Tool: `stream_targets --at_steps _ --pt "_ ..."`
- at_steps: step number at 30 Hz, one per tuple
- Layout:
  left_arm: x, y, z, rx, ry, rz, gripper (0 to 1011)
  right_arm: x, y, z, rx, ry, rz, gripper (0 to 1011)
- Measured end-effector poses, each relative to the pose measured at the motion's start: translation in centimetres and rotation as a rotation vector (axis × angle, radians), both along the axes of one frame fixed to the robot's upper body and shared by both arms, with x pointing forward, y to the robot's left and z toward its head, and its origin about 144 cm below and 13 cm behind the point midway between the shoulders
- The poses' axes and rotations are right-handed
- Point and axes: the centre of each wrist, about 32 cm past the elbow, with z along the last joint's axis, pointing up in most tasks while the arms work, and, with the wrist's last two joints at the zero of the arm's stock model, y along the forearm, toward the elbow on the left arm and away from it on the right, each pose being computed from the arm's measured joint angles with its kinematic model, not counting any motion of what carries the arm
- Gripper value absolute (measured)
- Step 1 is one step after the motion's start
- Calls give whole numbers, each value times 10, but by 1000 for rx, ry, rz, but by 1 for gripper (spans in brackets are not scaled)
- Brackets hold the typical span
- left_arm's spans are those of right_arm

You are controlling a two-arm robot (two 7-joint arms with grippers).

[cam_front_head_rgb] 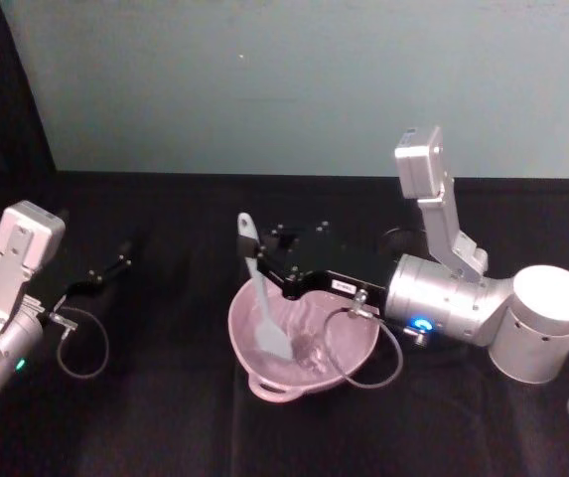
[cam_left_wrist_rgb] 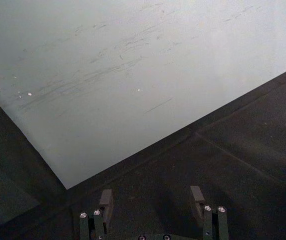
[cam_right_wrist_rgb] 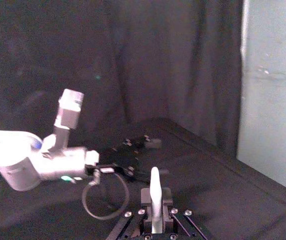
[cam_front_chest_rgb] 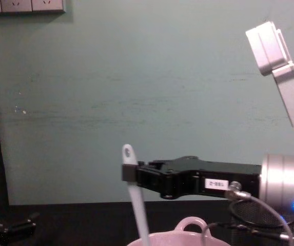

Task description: Use the one hand to pick up the spoon and stir the clear water in the bowl.

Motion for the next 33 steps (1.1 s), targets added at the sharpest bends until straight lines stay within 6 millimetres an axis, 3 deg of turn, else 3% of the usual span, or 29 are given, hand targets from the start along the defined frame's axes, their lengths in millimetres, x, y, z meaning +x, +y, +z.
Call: stream_targets --at_steps 10,24,33 --pt "0 0 0 0 0 0 1005 -3 10 2 40 -13 32 123" --pt "0 0 0 0 0 0 1005 -2 -3 8 67 -44 -17 123" --pt "0 0 0 0 0 0 1005 -4 -19 29 101 -105 -55 123"
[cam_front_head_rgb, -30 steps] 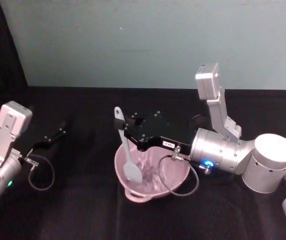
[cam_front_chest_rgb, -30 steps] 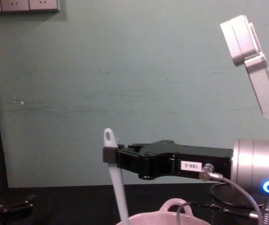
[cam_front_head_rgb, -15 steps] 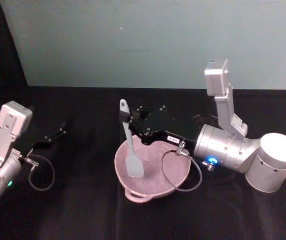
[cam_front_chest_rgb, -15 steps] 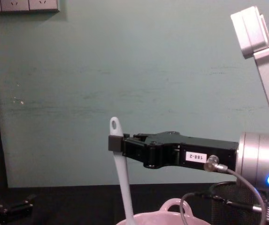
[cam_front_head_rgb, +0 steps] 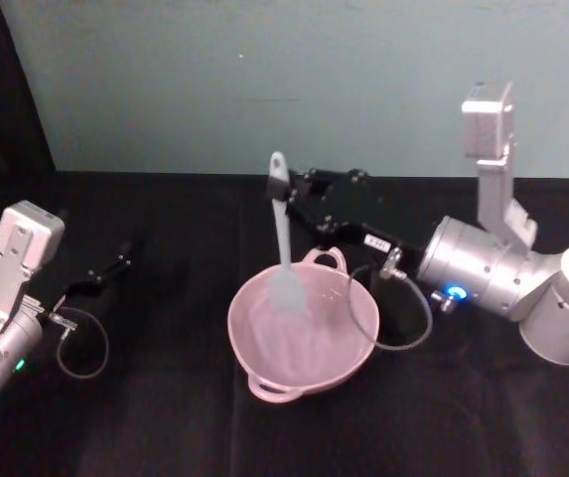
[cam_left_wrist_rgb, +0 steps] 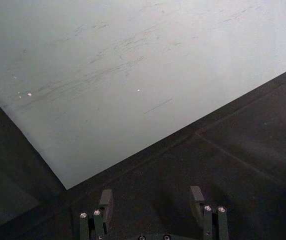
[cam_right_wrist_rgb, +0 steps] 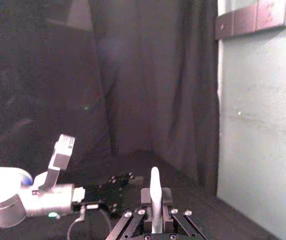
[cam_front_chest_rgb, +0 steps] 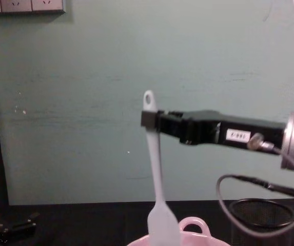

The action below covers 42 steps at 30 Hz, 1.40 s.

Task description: Use the one hand to pick up the spoon and stir the clear water in the bowl.

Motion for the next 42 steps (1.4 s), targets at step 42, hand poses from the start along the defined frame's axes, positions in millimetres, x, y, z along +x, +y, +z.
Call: stream_targets --at_steps 42 --pt "0 0 0 0 0 0 1005 -7 -102 2 132 -7 -292 124"
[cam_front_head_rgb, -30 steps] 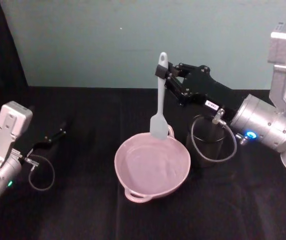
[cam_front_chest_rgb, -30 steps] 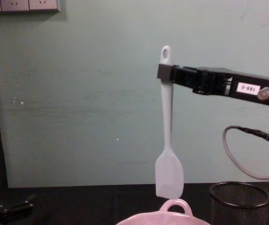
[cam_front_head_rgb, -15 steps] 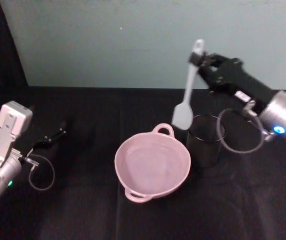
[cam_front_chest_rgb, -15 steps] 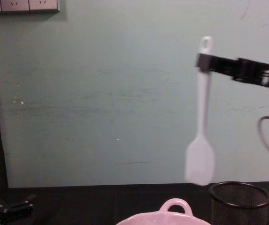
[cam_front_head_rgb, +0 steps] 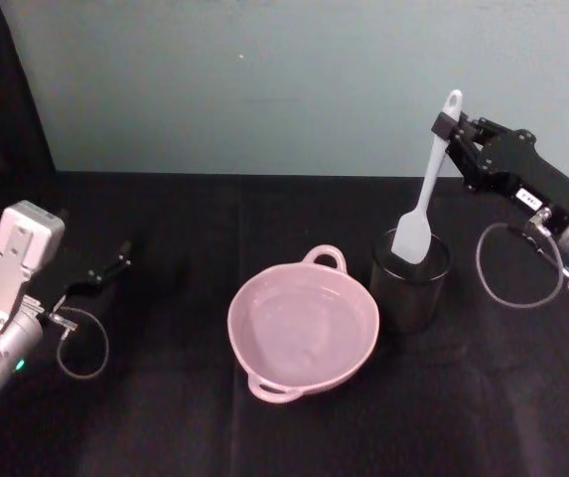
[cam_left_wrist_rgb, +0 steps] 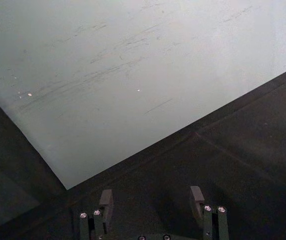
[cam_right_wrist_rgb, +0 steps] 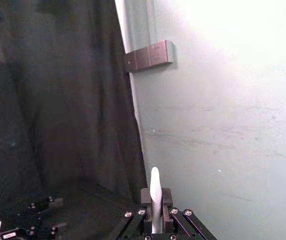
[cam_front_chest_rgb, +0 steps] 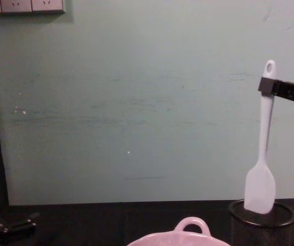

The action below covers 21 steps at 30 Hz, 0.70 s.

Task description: Use the one hand to pick up the spoon and stir the clear water in the bowl.

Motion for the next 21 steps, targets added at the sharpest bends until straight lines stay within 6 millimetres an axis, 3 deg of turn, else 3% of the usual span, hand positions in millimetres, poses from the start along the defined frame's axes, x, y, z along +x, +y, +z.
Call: stream_targets --at_steps 21 --pt "0 0 0 0 0 0 1005 14 -2 -45 13 124 -13 123"
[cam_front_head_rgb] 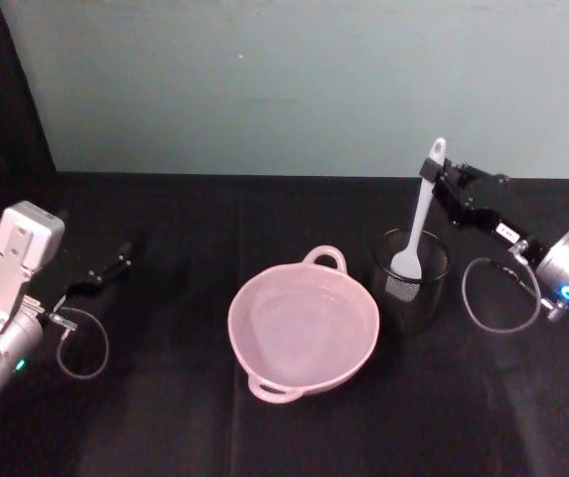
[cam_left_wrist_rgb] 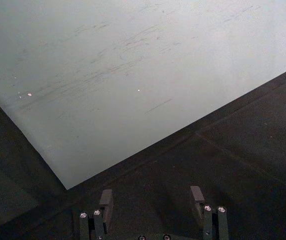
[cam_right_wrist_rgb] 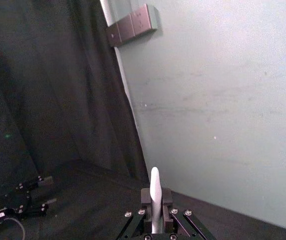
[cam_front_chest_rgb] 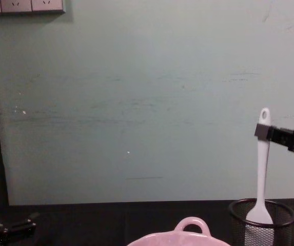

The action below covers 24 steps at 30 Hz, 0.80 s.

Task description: Use the one hand to pick up the spoon and stir the clear water in the bowl.

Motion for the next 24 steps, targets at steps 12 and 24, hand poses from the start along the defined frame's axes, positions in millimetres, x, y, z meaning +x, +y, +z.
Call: stream_targets --at_steps 12,24 --pt "0 0 0 0 0 0 1005 10 -10 -24 73 75 36 123" --pt "0 0 0 0 0 0 1005 17 -18 -35 146 130 70 123"
